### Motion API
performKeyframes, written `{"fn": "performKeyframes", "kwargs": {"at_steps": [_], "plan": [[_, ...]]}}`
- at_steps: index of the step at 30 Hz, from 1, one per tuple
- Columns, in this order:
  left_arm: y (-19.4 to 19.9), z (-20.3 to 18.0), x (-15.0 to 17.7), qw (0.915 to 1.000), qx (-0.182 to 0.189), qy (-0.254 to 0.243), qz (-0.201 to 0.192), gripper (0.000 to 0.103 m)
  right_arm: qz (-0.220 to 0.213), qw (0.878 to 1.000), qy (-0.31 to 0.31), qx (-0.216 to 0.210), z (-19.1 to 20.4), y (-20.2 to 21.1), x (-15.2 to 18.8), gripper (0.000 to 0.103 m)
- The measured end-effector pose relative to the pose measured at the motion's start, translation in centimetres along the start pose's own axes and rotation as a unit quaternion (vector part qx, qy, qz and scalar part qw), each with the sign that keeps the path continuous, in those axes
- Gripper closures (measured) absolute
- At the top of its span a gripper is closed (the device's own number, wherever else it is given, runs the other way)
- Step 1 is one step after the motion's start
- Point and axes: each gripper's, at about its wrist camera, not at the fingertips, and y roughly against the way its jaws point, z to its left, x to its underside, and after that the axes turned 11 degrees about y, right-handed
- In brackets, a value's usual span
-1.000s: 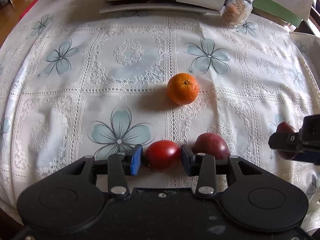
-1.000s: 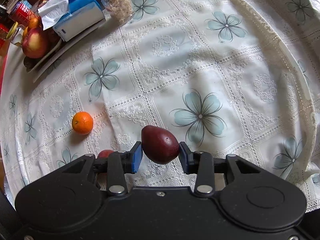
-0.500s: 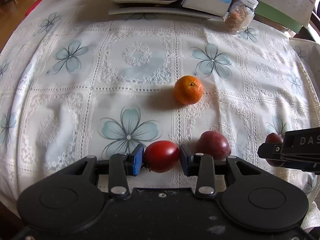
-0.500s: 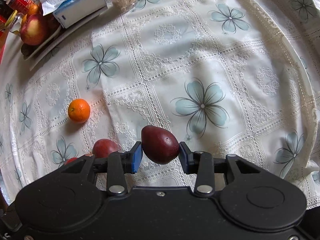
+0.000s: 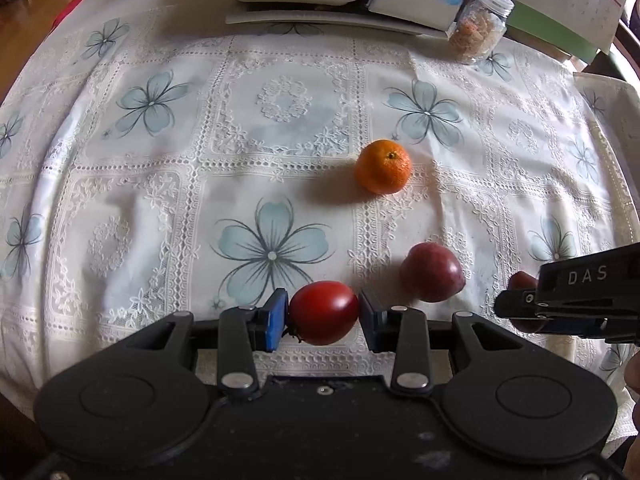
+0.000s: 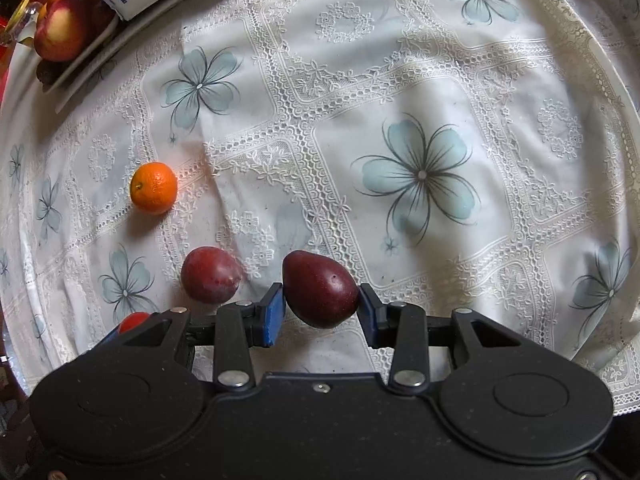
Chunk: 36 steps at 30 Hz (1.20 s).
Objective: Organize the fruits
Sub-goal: 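Lift the tomato with the left tool while the right tool lifts the plum, then carry the tomato and the plum with both tools over the gold tray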
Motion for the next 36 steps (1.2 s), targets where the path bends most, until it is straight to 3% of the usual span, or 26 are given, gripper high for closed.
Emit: {"fn": "performKeyframes", "kwargs": {"at_steps": [10, 15, 20, 24, 28, 36], "plan": [[0.7, 2.0, 0.2, 0.9994, 0.013, 0.029, 0.012, 0.065, -0.037, 0.998, 0.028, 0.031, 0.8, 0.7, 1.0, 0.055], [2.5, 2.8, 0.5, 0.999, -0.012, 0.023, -0.035, 0.065, -0.099, 0.992, 0.05, 0.053, 1.2, 2.6, 2.2, 0.055], [5.2, 3.5, 2.0, 0.9972, -0.023, 0.008, -0.071, 0.065, -0.182, 0.978, 0.08, 0.068, 1.9, 5.4, 4.0, 0.055], [7.6, 4.3, 4.8, 0.997, -0.007, 0.025, -0.073, 0.065, -0.224, 0.969, 0.092, 0.05, 1.6, 7.2, 7.3, 0.055], [9.0, 4.4, 8.8, 0.9981, 0.014, 0.026, -0.054, 0.065, -0.211, 0.972, 0.098, 0.021, 0.9, 7.2, 10.9, 0.055], [10.4, 3.6, 16.6, 0.9992, 0.023, 0.021, -0.025, 0.065, -0.227, 0.969, 0.096, 0.019, 0.1, 8.2, 17.1, 0.055]]}}
